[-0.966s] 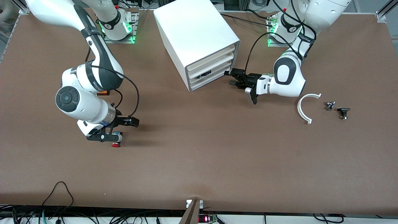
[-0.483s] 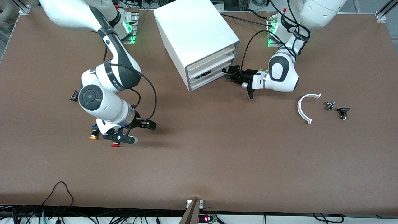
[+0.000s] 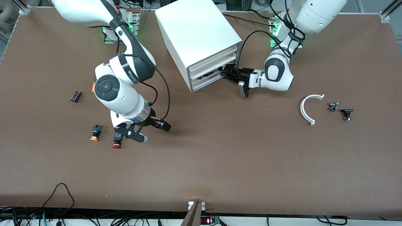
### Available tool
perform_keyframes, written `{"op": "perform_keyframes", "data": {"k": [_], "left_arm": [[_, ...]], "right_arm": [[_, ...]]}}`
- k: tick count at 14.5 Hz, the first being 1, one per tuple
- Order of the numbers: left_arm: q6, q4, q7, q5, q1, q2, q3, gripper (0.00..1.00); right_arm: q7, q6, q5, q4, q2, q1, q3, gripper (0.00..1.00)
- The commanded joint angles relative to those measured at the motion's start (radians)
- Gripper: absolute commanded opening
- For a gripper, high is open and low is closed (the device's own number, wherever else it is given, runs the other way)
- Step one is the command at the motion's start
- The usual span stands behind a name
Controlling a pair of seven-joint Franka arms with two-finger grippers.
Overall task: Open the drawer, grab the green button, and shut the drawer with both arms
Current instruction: 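Grasp the drawer handle with the left gripper and pull the drawer open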
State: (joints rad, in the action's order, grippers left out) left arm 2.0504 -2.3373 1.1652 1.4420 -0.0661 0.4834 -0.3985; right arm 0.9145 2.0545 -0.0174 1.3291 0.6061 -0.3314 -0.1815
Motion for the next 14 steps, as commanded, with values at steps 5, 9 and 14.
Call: {"op": "perform_keyframes", "data": {"k": [5,9,14], "left_arm": [[-0.001,-0.025,0.068,0.037,0.006,0.020,-0.006,0.15],[-0.001,-0.016,0.056,0.037,0.020,0.018,-0.005,0.00],[0.010,0.059,0.042,-0.066,0.081,0.029,0.038,0.00]], "right_arm": [[0.220,-0.013,-0.091,-0.129,0.049,-0.038,0.000,1.00],[0.268,-0.016,-0.189,-0.175,0.049,-0.038,-0.004,1.00],[0.352,-0.007,-0.251,-0.205,0.047,-0.035,-0.004,1.00]]}}
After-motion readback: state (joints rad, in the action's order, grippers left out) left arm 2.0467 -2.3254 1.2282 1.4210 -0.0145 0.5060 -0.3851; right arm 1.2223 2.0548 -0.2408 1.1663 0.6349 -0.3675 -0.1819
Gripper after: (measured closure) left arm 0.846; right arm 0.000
